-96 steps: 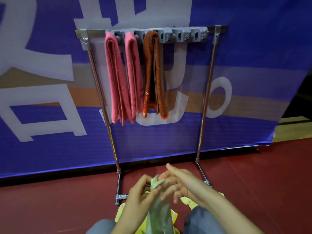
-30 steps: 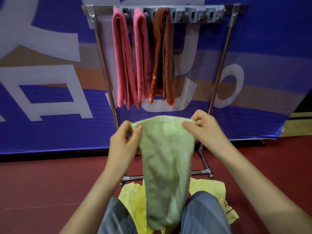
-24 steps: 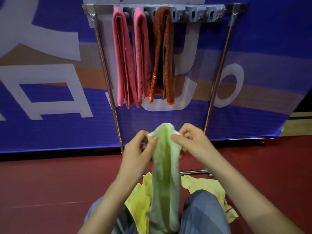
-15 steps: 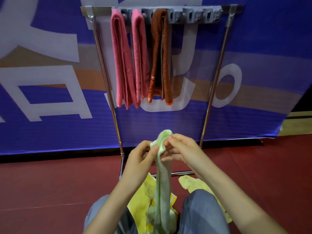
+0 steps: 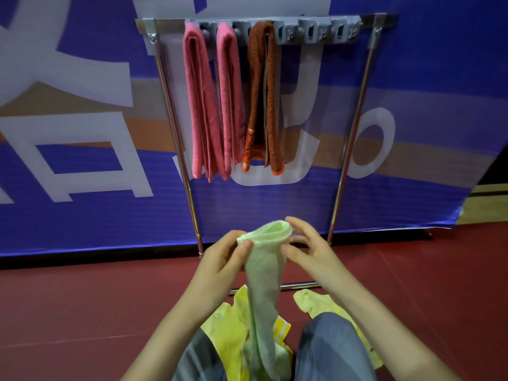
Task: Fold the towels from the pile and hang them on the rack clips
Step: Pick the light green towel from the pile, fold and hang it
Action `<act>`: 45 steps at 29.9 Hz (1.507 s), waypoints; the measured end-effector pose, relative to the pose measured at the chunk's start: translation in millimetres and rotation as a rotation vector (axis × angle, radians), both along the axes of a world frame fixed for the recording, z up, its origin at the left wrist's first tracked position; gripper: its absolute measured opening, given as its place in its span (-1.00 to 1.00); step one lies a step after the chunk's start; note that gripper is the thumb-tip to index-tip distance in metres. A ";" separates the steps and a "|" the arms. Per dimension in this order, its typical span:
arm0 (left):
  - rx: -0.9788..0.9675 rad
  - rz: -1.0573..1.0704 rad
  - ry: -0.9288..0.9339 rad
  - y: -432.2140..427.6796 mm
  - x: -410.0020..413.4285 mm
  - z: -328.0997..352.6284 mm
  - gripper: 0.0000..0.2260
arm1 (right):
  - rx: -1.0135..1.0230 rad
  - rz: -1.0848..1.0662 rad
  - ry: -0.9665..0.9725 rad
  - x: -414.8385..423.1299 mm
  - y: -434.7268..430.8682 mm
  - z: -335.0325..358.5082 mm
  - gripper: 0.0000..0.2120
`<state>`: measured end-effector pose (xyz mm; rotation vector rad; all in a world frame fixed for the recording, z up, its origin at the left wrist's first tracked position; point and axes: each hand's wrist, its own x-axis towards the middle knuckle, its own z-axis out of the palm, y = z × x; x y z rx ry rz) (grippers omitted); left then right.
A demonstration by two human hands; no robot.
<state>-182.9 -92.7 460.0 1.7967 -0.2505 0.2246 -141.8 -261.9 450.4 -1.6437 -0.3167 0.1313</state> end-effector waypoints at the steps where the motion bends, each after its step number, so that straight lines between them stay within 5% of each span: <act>1: 0.002 -0.006 -0.007 1.5 0.5 0.5 -0.80 | -0.014 0.039 0.001 1.1 -1.3 0.6 -0.73; 7: -0.027 0.012 0.090 15.6 4.3 4.7 -0.74 | 0.041 0.091 0.001 2.4 3.3 4.5 -0.83; 11: 0.327 0.003 0.175 14.5 17.9 25.4 -0.57 | -0.015 0.152 0.004 1.3 14.0 5.2 -0.82; 14: 0.532 -0.049 0.158 10.0 25.2 40.7 -0.68 | -0.017 0.171 -0.011 2.2 18.0 4.7 -0.86; 23: 0.562 -0.112 0.148 7.4 29.5 45.3 -0.84 | -0.007 0.199 0.003 4.0 15.5 4.2 -0.73; 29: 0.536 -0.133 0.040 4.6 27.2 53.8 -0.84 | 0.090 0.209 0.007 7.6 16.2 3.9 -0.91; 32: 0.521 -0.045 -0.075 4.1 28.7 69.9 -0.84 | 0.148 0.230 0.081 7.8 12.6 -8.7 -0.96; 36: 0.427 0.127 -0.183 20.8 38.2 97.0 -0.80 | -0.002 0.308 0.225 6.3 1.8 -48.8 -0.77; 45: 0.515 0.447 -0.320 67.2 48.3 128.9 -0.84 | -0.189 0.288 0.335 18.6 -12.6 -110.8 -0.94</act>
